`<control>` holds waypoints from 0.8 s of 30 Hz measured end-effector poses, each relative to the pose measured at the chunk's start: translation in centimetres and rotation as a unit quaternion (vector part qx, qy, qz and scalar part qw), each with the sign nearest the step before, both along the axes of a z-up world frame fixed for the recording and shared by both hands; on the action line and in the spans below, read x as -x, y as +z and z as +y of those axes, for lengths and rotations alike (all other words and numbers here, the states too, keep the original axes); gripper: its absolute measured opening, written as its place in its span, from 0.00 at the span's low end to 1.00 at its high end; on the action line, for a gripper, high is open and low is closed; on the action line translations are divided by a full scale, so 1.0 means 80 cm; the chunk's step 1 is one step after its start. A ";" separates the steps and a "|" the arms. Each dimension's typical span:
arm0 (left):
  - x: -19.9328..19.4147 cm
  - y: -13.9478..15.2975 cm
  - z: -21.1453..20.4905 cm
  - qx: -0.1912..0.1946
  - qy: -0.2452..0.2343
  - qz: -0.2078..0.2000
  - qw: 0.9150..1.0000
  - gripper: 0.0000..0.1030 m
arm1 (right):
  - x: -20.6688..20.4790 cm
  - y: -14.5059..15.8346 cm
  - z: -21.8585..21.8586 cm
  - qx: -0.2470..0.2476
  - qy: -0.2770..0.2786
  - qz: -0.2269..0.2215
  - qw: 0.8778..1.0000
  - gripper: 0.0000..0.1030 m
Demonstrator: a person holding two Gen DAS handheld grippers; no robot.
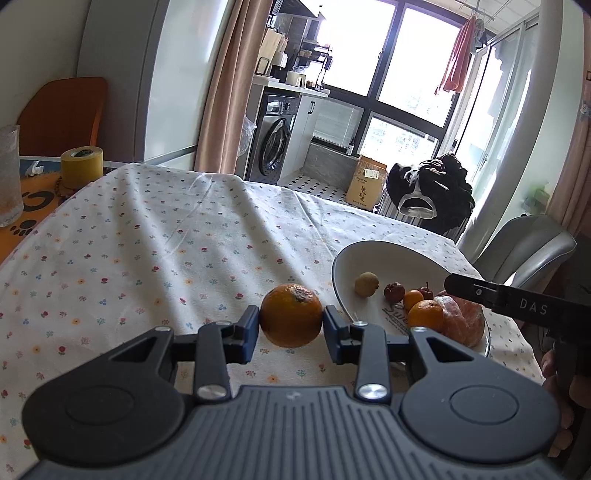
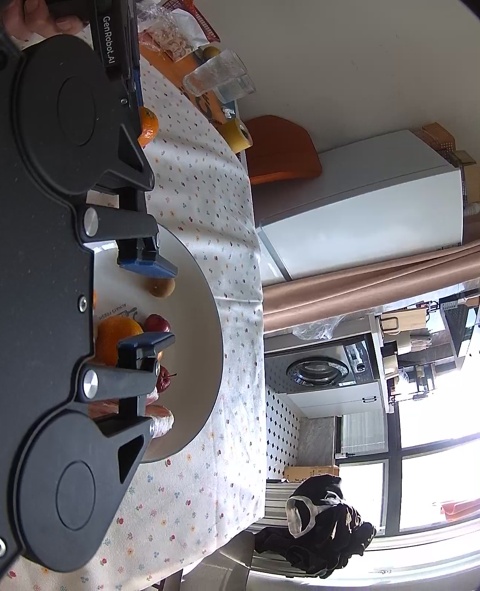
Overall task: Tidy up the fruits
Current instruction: 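Drop the kiwi into the bowl with the right gripper while the left carries the orange, then lower the orange into the bowl and open the left gripper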
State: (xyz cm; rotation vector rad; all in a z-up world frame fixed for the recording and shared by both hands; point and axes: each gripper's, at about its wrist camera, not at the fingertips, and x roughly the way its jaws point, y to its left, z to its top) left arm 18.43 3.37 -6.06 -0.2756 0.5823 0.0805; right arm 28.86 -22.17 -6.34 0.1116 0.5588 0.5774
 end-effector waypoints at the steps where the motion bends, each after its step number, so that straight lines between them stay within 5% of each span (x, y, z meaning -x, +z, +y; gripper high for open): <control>1: -0.003 0.000 -0.003 0.000 -0.003 0.000 1.000 0.35 | -0.001 -0.001 -0.006 -0.001 -0.003 0.001 1.000 0.33; 24: -0.063 0.022 -0.067 0.001 -0.073 -0.009 0.997 0.38 | 0.000 -0.010 -0.062 0.003 -0.026 0.041 0.999 0.48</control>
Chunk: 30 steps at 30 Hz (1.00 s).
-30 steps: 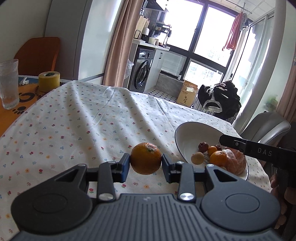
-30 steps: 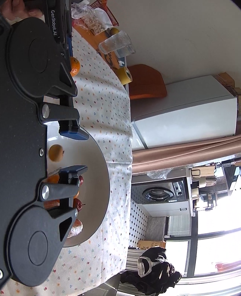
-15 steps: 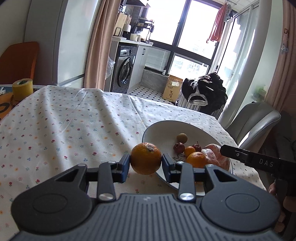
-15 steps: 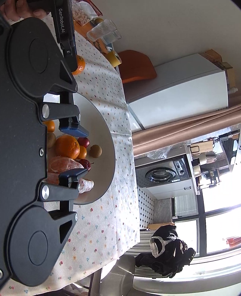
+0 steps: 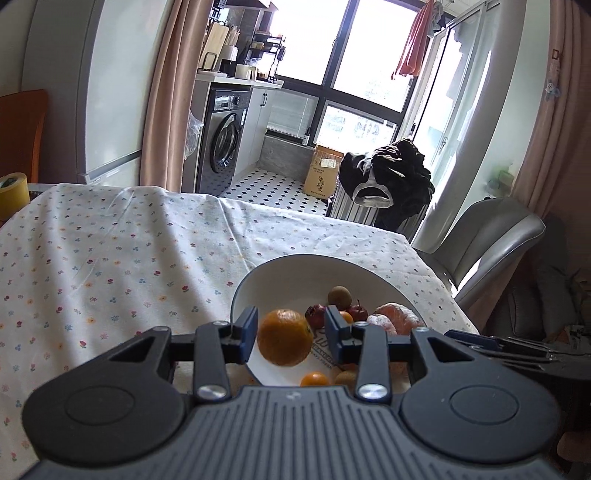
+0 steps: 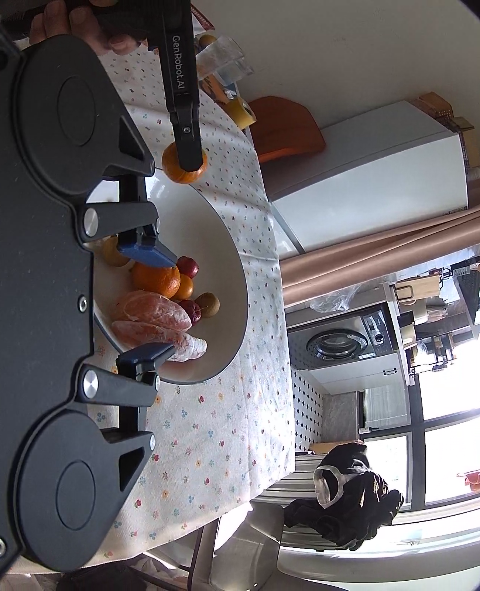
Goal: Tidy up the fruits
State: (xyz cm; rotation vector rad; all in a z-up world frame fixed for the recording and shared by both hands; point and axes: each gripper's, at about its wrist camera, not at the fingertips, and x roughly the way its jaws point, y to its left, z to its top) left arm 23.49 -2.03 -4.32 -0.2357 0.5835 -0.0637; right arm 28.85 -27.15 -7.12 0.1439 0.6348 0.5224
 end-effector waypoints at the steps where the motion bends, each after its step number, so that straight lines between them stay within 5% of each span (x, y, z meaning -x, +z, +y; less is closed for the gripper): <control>1: 0.001 0.003 -0.001 -0.001 -0.004 -0.004 1.000 0.38 | 0.001 0.001 -0.001 0.000 -0.001 -0.001 1.000 0.49; 11: 0.025 0.015 0.007 0.011 -0.002 -0.002 1.000 0.41 | 0.025 0.018 -0.009 -0.002 -0.001 -0.002 1.000 0.56; 20: 0.059 0.038 0.012 0.009 -0.003 -0.007 1.000 0.61 | 0.046 0.033 -0.016 -0.005 -0.004 0.000 1.000 0.63; 24: 0.079 0.047 0.011 0.003 -0.007 -0.013 1.000 0.76 | 0.062 0.045 -0.021 -0.007 -0.005 -0.011 1.000 0.73; 30: 0.109 0.061 0.003 -0.013 -0.005 -0.010 1.000 0.80 | 0.086 0.060 -0.030 -0.006 -0.008 -0.021 1.000 0.86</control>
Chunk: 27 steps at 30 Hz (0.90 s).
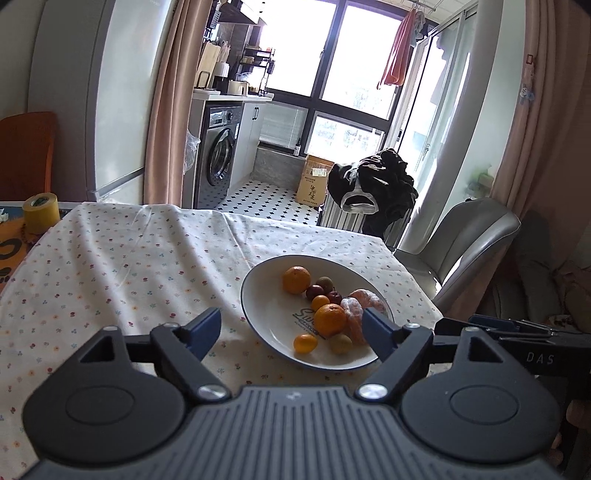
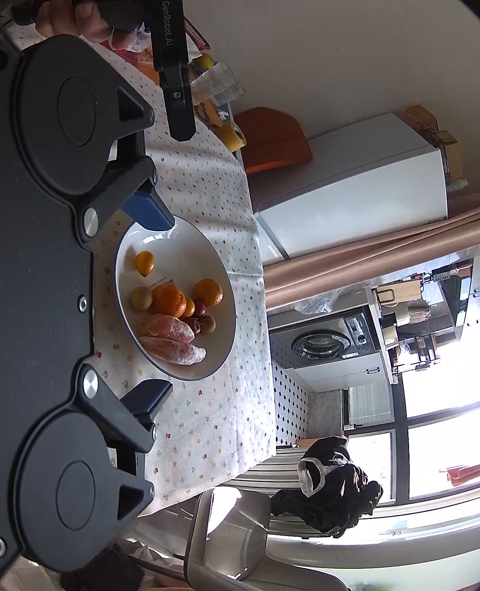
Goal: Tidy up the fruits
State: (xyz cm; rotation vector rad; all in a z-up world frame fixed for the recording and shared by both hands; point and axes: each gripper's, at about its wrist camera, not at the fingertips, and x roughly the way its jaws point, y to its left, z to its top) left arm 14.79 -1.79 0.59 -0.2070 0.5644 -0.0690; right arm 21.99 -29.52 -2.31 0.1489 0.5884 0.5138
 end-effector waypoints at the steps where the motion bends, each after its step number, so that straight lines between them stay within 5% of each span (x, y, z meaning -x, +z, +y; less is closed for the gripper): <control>1: 0.004 0.003 -0.001 -0.003 0.002 -0.002 1.000 0.81 | 0.003 0.002 -0.001 0.000 0.001 -0.001 1.000 0.87; 8: 0.058 0.028 -0.005 -0.019 0.028 -0.019 0.999 0.92 | 0.041 0.024 -0.005 -0.004 0.016 -0.018 1.000 1.00; 27: 0.115 0.058 0.025 -0.073 0.075 -0.006 0.995 0.97 | 0.088 0.070 0.005 0.002 0.048 -0.021 0.999 1.00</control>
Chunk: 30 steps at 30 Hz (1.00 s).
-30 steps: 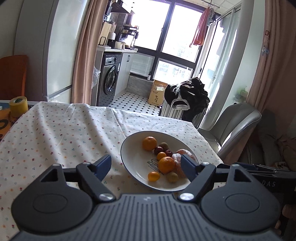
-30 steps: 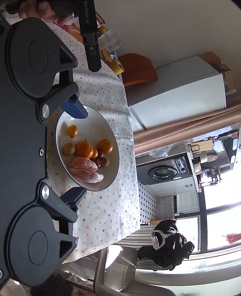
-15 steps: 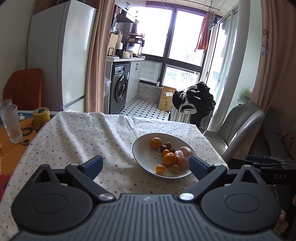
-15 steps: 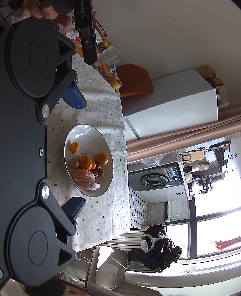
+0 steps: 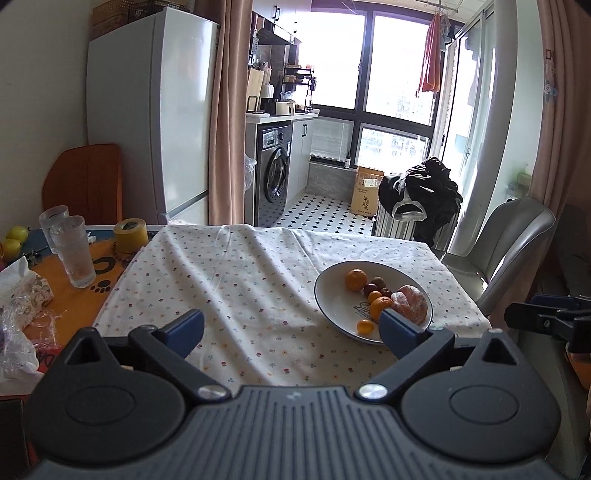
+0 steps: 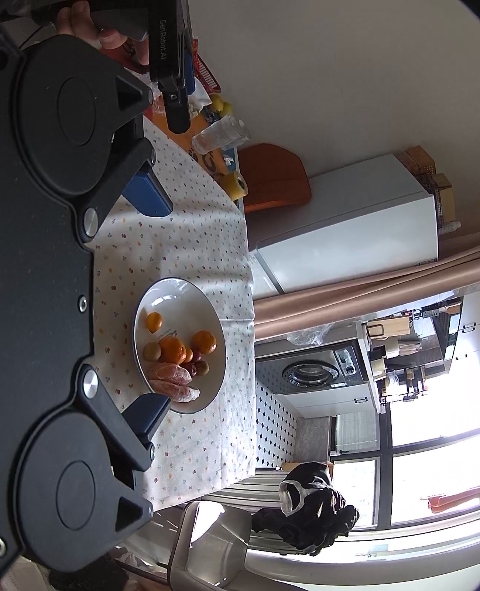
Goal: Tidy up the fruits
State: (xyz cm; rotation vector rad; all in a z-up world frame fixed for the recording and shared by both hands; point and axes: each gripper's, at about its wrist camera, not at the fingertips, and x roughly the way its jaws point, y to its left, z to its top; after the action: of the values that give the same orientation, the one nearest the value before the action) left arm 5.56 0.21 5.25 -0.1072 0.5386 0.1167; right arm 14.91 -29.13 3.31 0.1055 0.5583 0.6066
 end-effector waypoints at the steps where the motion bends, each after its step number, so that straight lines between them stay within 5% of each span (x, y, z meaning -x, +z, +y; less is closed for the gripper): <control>1: 0.005 0.000 0.002 -0.001 0.000 -0.002 1.000 0.97 | 0.003 0.003 0.001 0.002 0.004 -0.003 1.000 1.00; 30: 0.055 0.001 0.010 -0.018 0.010 -0.019 1.000 0.98 | 0.044 0.019 0.009 0.017 0.056 -0.023 0.998 1.00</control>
State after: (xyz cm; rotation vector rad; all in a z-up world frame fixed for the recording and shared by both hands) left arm 1.15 1.05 5.34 -0.0789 0.4975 0.1437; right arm 11.38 -28.40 4.86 0.0278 0.5313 0.7064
